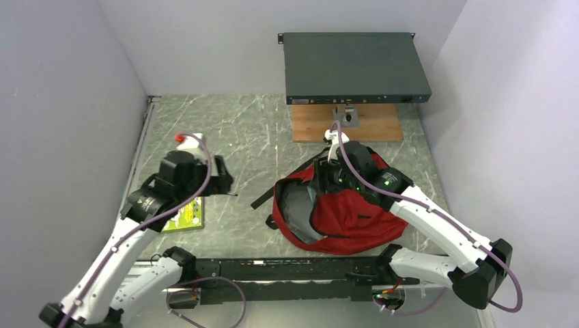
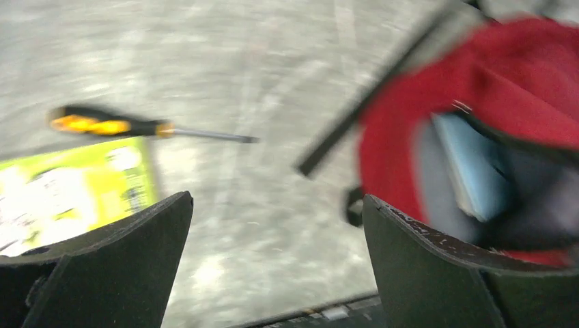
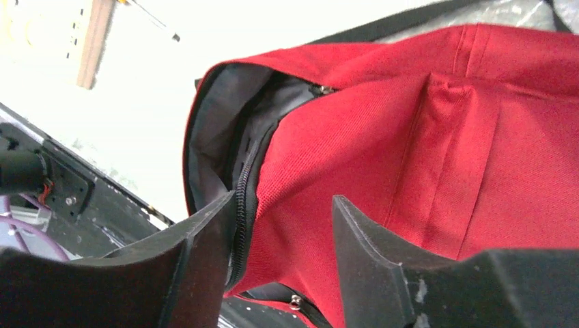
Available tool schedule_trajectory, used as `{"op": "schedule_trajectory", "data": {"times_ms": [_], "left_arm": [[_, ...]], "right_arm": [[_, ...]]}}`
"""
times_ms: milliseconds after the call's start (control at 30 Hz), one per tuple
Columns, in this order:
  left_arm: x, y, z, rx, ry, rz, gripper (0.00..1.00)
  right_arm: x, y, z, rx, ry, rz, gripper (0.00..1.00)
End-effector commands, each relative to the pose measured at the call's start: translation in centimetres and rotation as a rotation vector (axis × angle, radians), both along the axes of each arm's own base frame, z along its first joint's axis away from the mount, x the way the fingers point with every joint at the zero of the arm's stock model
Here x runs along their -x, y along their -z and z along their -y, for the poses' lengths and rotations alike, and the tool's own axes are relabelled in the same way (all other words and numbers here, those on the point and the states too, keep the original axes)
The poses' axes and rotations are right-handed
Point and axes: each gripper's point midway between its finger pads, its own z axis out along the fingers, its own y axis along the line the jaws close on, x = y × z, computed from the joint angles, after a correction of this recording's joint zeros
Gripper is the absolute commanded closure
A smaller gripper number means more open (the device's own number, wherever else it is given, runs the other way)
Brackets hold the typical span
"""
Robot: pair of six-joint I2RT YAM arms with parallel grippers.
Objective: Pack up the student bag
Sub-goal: Place the book in the student bag, then pick up the book from the center of the board.
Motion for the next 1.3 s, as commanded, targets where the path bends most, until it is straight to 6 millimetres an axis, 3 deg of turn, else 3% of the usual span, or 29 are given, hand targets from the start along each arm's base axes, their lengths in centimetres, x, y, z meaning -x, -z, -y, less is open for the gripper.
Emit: {"op": "schedule_trajectory", "data": {"times_ms": [0, 133, 367, 500, 633, 733, 900, 1000, 1267], "left_arm": [[-0.8, 2.3, -10.8, -0.234, -0.367, -0.049, 0.0], [-2.5, 5.2, -16.5, -0.185, -0.596, -0.103, 0.0], [-4.5, 8.9, -22.5, 0.027, -0.858, -0.268, 0.0], [-5.2, 9.6, -26.0, -0.048, -1.012, -0.254, 0.0], [-5.8, 9.0, -29.1, -0.191, -1.064, -0.306, 0.0], [-5.8, 10.3, -31.7, -0.281, -1.112, -0.392, 0.0], [-5.0, 13.9, -33.6, -0.21, -1.134, -0.544, 0.0], [-5.6, 15.0, -33.8, -0.185, -1.091, -0.575, 0.0], [-5.5, 19.6, -31.0, 0.005, -1.02, -0.701, 0.0]], "right_arm": [[-1.5, -4.2, -0.6, -0.038, 0.001, 0.103, 0.4], [-1.4, -5.2, -1.2, -0.079, -0.02, 0.119, 0.28], [-0.6, -5.9, -1.9, -0.13, -0.054, 0.123, 0.15], [-0.1, -5.5, -2.7, -0.148, -0.097, 0.1, 0.13], [0.4, -5.2, -3.6, -0.164, -0.134, 0.088, 0.12], [0.5, -5.1, -4.1, -0.178, -0.154, 0.089, 0.11], [0.7, -5.4, -4.6, -0.194, -0.168, 0.092, 0.11], [1.0, -5.8, -4.9, -0.218, -0.176, 0.092, 0.11], [1.4, -5.4, -5.2, -0.227, -0.19, 0.082, 0.11]]}}
